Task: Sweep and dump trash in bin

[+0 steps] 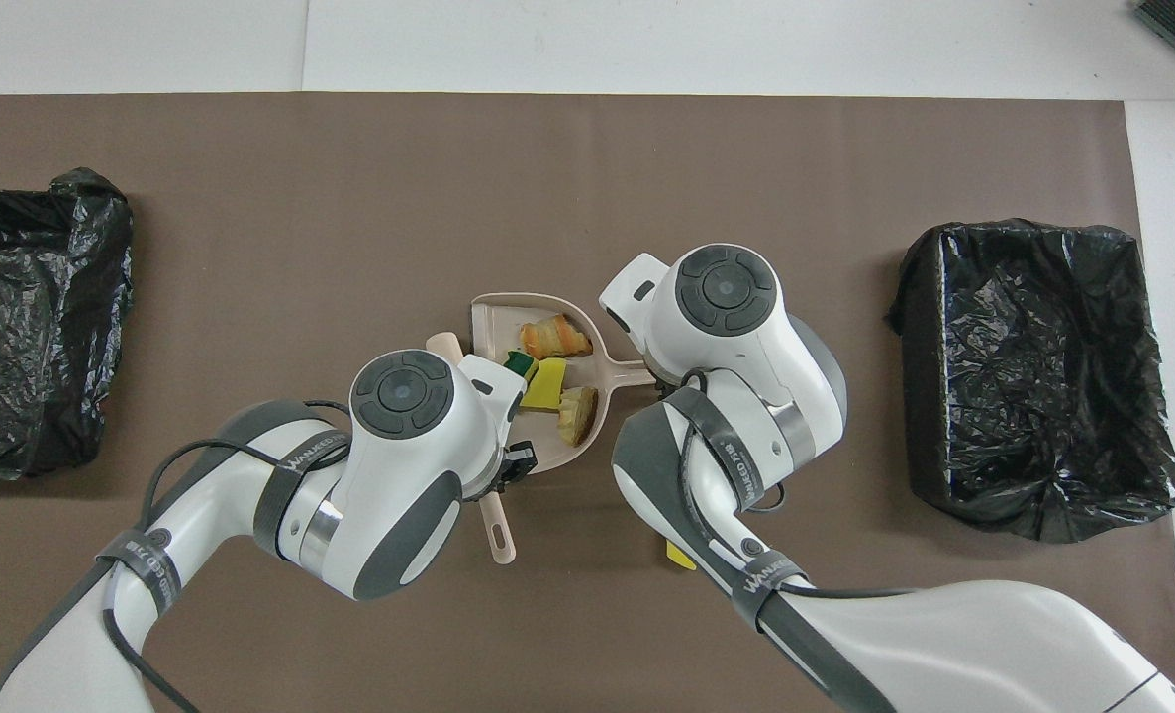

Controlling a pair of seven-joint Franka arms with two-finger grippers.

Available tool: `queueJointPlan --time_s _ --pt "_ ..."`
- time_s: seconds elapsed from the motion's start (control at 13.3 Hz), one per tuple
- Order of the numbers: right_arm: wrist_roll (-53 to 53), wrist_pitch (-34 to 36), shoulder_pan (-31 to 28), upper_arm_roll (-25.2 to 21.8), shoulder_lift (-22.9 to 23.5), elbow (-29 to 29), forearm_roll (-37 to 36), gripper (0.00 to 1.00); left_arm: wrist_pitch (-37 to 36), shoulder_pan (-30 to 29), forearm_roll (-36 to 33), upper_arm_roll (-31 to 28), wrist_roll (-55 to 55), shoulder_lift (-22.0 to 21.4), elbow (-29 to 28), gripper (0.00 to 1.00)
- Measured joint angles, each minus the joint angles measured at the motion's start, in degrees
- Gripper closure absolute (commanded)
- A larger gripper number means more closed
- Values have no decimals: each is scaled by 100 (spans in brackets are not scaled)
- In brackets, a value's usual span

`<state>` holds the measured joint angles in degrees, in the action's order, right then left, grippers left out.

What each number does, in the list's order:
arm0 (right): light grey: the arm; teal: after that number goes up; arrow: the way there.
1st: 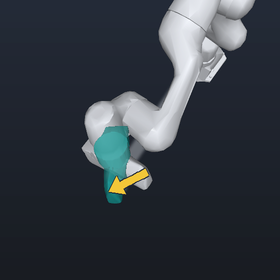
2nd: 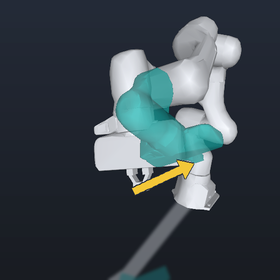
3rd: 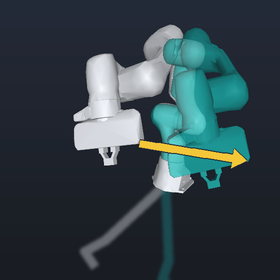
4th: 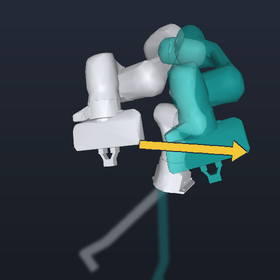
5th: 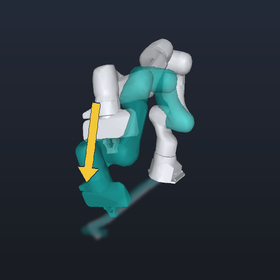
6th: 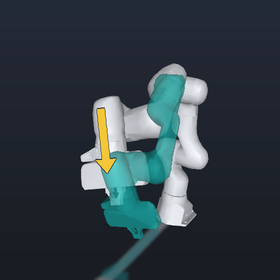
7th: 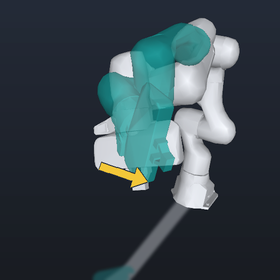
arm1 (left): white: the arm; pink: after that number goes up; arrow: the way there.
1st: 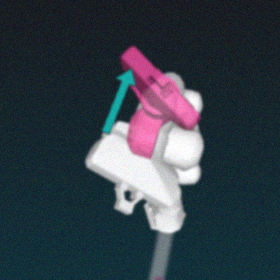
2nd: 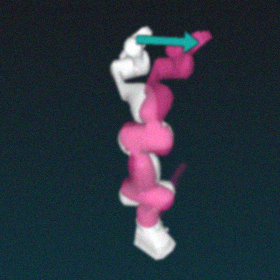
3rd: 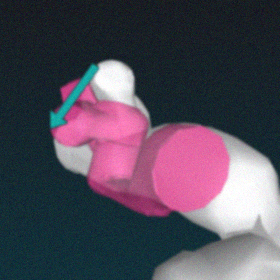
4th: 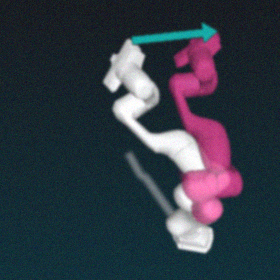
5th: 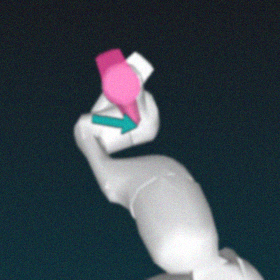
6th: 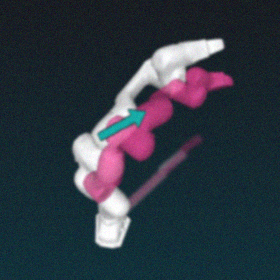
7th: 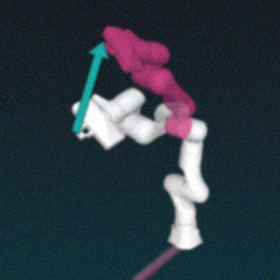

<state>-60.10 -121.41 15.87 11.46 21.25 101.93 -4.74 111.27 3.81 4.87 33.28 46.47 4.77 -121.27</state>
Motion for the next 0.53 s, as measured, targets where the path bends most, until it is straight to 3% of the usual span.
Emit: queueJointPlan --time_s 0.3,0.53 --pt "0 0 -57 -1 -52 2 0 100 -325 296 0 44 -10 -357 -44 100" --pt "-13 0 -148 -2 -164 2 163 100 -251 453 21 387 -1 -733 -419 100"
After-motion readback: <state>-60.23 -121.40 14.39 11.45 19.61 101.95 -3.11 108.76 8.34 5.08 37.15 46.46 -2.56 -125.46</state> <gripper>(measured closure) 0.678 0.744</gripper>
